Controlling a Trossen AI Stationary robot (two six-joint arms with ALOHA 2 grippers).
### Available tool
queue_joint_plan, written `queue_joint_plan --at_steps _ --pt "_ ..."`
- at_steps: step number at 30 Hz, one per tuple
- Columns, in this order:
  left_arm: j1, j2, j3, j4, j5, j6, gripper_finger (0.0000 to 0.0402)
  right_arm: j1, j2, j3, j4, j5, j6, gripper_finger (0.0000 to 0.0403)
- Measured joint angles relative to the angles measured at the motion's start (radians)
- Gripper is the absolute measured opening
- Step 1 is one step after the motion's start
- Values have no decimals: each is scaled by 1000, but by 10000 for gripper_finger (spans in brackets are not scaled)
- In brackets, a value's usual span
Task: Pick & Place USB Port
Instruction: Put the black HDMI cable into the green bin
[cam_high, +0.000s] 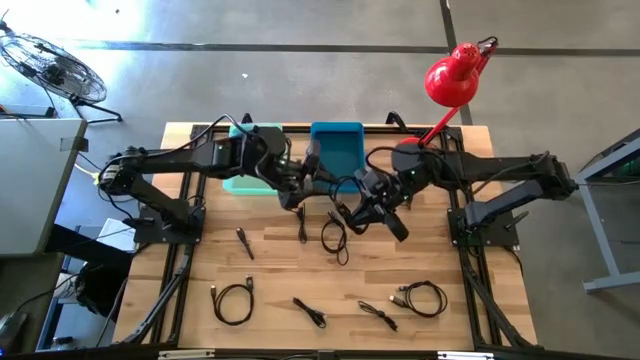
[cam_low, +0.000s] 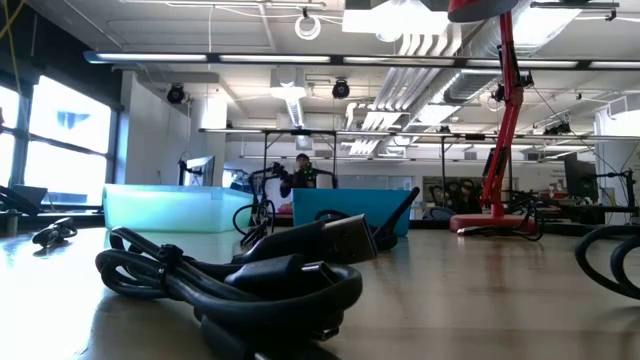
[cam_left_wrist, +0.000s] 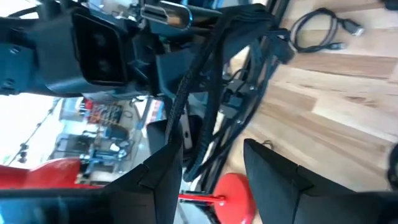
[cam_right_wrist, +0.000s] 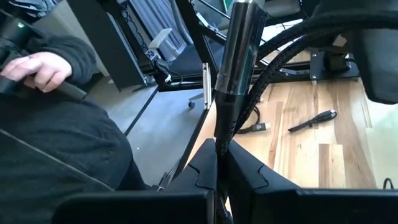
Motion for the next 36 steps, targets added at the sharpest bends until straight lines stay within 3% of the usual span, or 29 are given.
queue_joint_plan --at_steps 18,21,25,36 --pt "2 39 0 116 68 -30 159 0 1 1 -1 -10 -4 3" --pt "2 45 -1 120 62 -50 119 0 1 1 0 -10 -4 3" --pt "2 51 1 109 6 -58 19 0 1 0 -9 -10 1 5" --pt "2 9 0 45 -86 -80 5 0 -3 0 -5 64 82 99"
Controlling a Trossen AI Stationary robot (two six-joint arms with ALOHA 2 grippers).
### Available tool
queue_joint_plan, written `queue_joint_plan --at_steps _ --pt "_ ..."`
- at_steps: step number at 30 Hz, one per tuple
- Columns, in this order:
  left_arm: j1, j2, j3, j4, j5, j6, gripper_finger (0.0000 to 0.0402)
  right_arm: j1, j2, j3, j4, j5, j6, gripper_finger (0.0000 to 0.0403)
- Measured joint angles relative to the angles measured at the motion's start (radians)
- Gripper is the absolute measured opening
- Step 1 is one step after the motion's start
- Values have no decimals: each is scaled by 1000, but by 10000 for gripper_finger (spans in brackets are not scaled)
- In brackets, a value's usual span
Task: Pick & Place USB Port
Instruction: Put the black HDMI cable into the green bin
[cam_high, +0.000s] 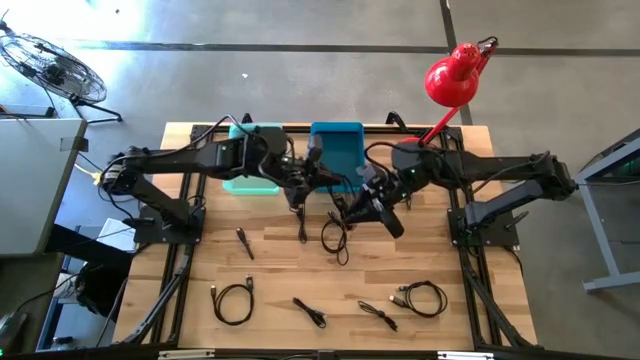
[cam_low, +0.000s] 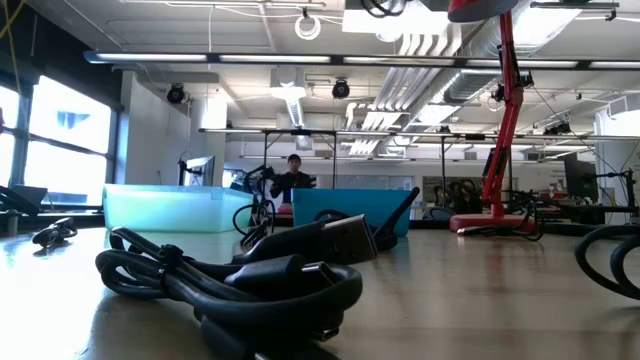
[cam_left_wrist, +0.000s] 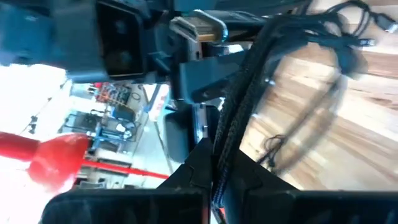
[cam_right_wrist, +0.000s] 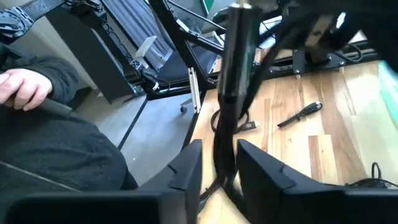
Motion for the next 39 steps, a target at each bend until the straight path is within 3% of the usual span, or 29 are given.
queue_joint_plan --at_steps 8,14,21,24,30,39 --pt "0 -79 0 -152 -109 -26 5 5 -12 0 30 -30 -4 175" --pt "0 -138 0 -342 -248 -89 5 5 -28 0 108 -32 -23 200" --pt "1 -211 0 -752 -585 -281 5 -4 -45 0 105 -30 -91 202" --pt "4 -220 0 -928 -665 -396 5 -6 -45 0 104 -28 -111 201" --pt "97 -218 0 -1129 -654 -555 5 -6 -45 0 104 -7 -161 201" --pt "339 -216 -3 -1134 -504 -515 5 6 -45 0 104 33 -161 201"
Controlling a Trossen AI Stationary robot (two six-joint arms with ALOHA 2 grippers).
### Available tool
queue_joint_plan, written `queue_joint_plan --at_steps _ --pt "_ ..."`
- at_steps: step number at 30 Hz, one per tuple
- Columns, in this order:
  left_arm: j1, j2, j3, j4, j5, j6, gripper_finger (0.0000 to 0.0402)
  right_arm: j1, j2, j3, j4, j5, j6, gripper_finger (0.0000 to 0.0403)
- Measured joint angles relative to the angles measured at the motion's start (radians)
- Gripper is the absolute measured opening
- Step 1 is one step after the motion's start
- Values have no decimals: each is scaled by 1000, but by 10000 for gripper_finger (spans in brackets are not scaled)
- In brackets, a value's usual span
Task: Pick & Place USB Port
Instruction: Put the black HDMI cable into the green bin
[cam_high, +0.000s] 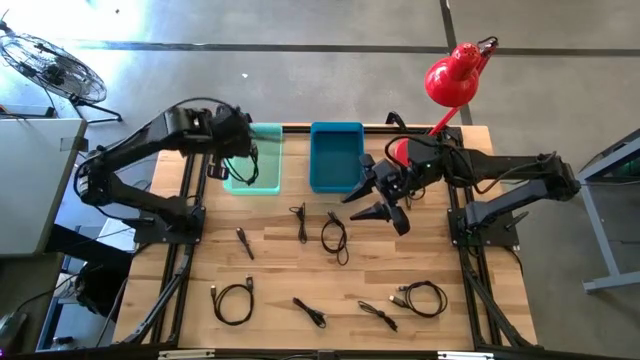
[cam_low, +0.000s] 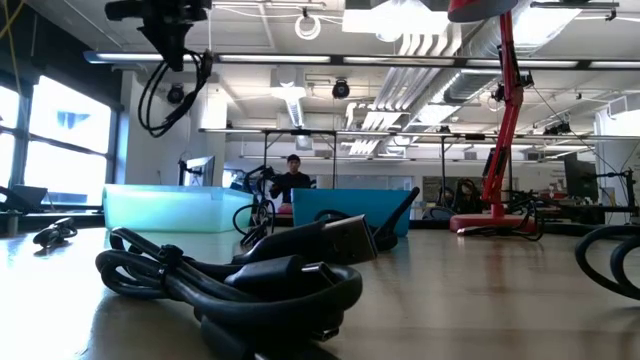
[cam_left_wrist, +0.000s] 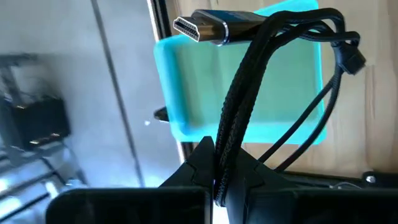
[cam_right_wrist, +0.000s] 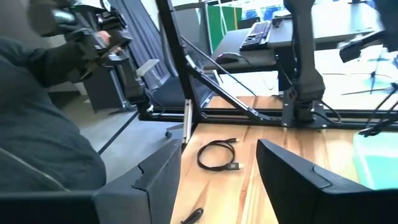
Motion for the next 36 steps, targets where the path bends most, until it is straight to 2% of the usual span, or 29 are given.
queue_joint_plan --at_steps 5,10,20,36 --pt "118 0 -59 62 154 63 5 27 0 0 0 14 1 200" --pt "184 0 -164 136 215 96 5 55 0 0 -1 22 7 201" --pt "220 0 -302 242 240 107 9 78 0 0 -11 34 11 200" --pt "223 1 -331 371 162 128 4 78 0 0 -28 36 30 201"
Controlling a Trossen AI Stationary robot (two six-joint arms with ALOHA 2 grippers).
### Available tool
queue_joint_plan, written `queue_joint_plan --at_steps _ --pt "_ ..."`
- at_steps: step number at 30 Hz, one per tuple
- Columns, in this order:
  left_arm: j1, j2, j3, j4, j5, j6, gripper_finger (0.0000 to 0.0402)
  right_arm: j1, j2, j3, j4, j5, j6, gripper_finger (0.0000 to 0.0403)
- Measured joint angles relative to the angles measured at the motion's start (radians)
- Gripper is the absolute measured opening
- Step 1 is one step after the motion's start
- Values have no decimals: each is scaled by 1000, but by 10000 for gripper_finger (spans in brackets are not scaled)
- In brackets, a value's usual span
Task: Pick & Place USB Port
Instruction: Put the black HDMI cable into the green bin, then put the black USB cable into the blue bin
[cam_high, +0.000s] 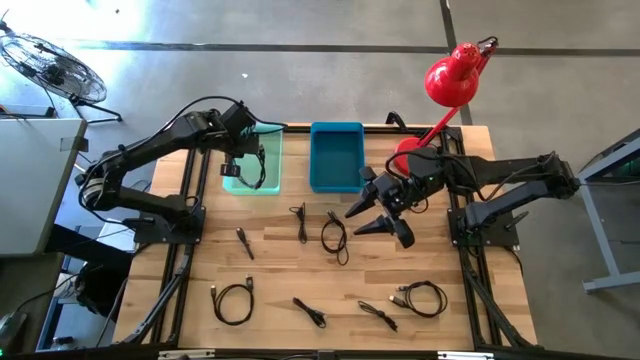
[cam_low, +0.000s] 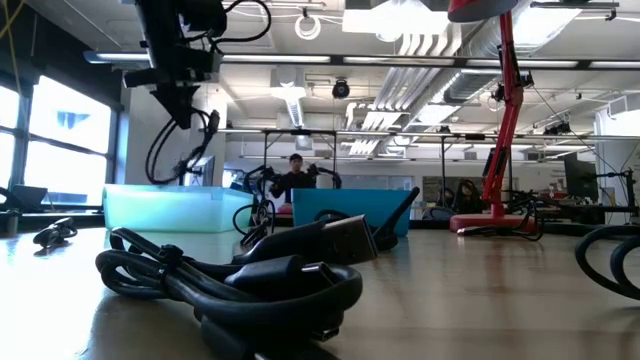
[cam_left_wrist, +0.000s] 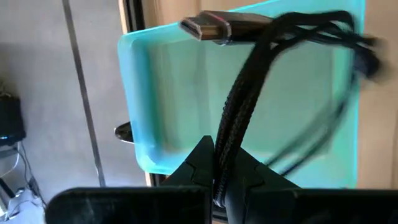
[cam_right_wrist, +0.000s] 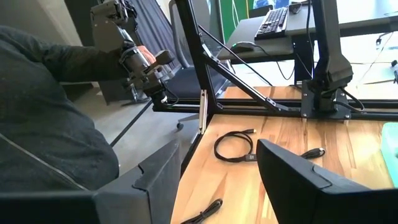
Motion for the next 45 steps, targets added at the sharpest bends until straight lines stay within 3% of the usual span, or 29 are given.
queue_joint_plan --at_steps 6,13,27,34,37,40,45 --pt "61 12 0 -3 -8 2 4 0 0 0 -1 0 0 201" --pt "139 50 0 -28 185 6 12 0 0 0 -3 0 0 200" --pt "139 75 0 -24 54 -88 158 6 0 0 -29 1 -3 200" --pt "138 72 1 -64 40 -103 189 6 0 0 -47 1 -3 201" --pt "139 60 1 -160 98 -129 190 6 0 0 -54 1 -3 200" --pt "139 36 2 -295 220 -138 190 6 0 0 -62 1 -4 201" --pt "138 -65 2 -419 547 -246 191 1 0 0 -70 1 -8 200"
